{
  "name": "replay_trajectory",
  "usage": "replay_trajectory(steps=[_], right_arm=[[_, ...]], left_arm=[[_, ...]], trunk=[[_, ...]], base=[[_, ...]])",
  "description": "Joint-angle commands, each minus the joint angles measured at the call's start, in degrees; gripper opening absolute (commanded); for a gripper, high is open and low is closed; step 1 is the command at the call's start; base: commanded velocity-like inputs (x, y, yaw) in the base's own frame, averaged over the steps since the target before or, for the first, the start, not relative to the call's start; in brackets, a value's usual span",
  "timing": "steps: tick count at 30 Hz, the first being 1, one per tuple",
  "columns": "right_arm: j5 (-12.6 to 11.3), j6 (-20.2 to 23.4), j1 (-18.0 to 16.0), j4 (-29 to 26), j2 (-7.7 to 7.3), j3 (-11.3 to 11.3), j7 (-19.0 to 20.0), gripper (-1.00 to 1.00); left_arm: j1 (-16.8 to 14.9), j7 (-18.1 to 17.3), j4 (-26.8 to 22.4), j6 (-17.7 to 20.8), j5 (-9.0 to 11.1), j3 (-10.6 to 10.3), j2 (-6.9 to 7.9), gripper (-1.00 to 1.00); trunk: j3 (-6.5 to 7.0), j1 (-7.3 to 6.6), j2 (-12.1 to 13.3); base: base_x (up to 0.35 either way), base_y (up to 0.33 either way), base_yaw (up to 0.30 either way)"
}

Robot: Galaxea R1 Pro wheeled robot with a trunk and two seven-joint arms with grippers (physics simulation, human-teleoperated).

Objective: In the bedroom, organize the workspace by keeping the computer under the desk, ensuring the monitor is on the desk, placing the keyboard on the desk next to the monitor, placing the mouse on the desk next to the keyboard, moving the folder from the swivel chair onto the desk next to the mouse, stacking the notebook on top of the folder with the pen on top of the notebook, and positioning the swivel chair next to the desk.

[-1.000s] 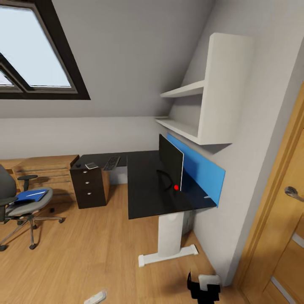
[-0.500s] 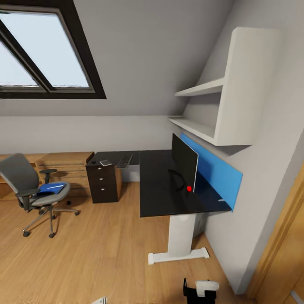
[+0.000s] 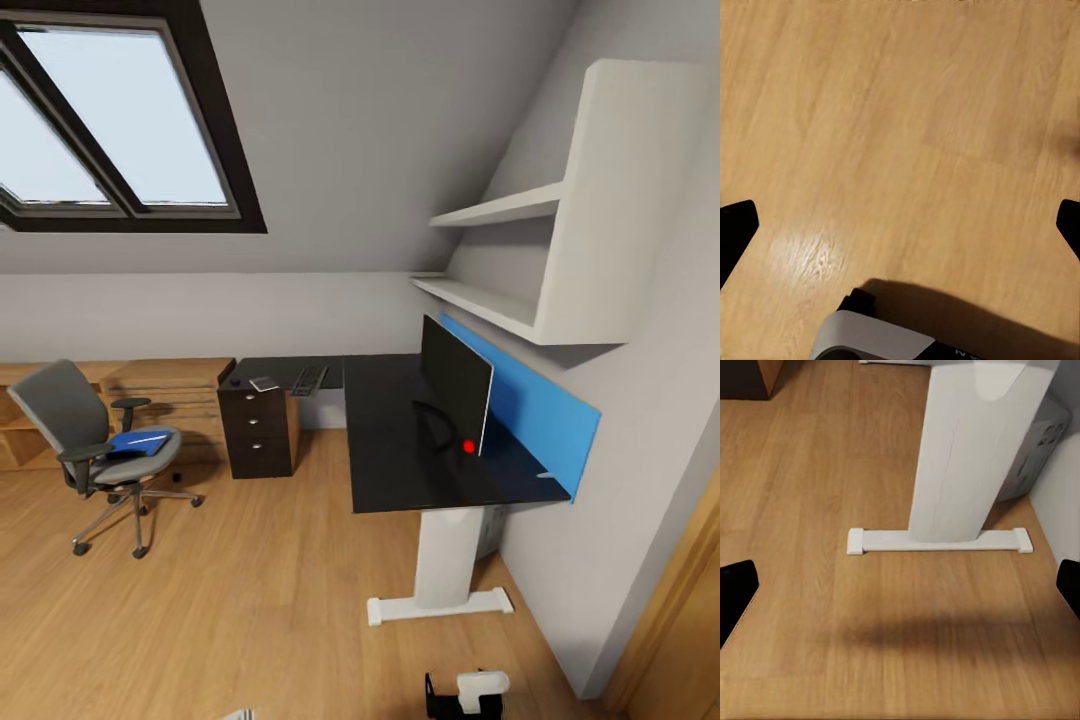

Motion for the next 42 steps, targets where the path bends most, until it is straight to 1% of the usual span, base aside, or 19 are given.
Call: replay_trajectory(steps=[1, 7, 14, 20, 25, 42], right_arm=[[-0.3, -0.1, 0.0, 0.1, 0.02, 0.5, -0.3, 1.00], [-0.2, -0.1, -0.1, 0.2, 0.05, 0.6, -0.2, 1.00], [-0.1, -0.2, 0.0, 0.2, 0.30, 0.7, -0.2, 1.00], [-0.2, -0.3, 0.0, 0.2, 0.65, 0.8, -0.3, 1.00], [-0.3, -0.2, 0.0, 0.2, 0.90, 0.8, -0.3, 1.00], [0.0, 0.0, 0.0, 0.2, 1.02, 0.8, -0.2, 1.00]], left_arm=[[0.0, 0.2, 0.0, -0.1, 0.4, -0.5, -0.01, 1.00], [0.0, 0.2, 0.0, -0.1, 0.3, -0.5, -0.01, 1.00], [0.0, 0.2, 0.0, -0.1, 0.3, -0.5, -0.01, 1.00], [0.0, 0.2, 0.0, -0.2, 0.3, -0.5, 0.02, 1.00], [0.0, 0.2, 0.0, -0.2, 0.4, -0.5, 0.07, 1.00], [0.0, 0.2, 0.0, -0.2, 0.4, -0.5, 0.07, 1.00]], trunk=[[-0.02, 0.02, 0.0], [-0.02, 0.02, 0.0], [-0.02, 0.02, 0.0], [-0.07, 0.02, 0.0], [-0.44, 0.02, 0.0], [-1.96, 0.02, 0.0]], base=[[0.000, 0.294, 0.000], [0.049, 0.296, 0.000], [0.189, 0.278, 0.000], [0.052, 0.060, 0.000], [0.095, 0.118, -0.007], [0.209, 0.235, -0.059]])
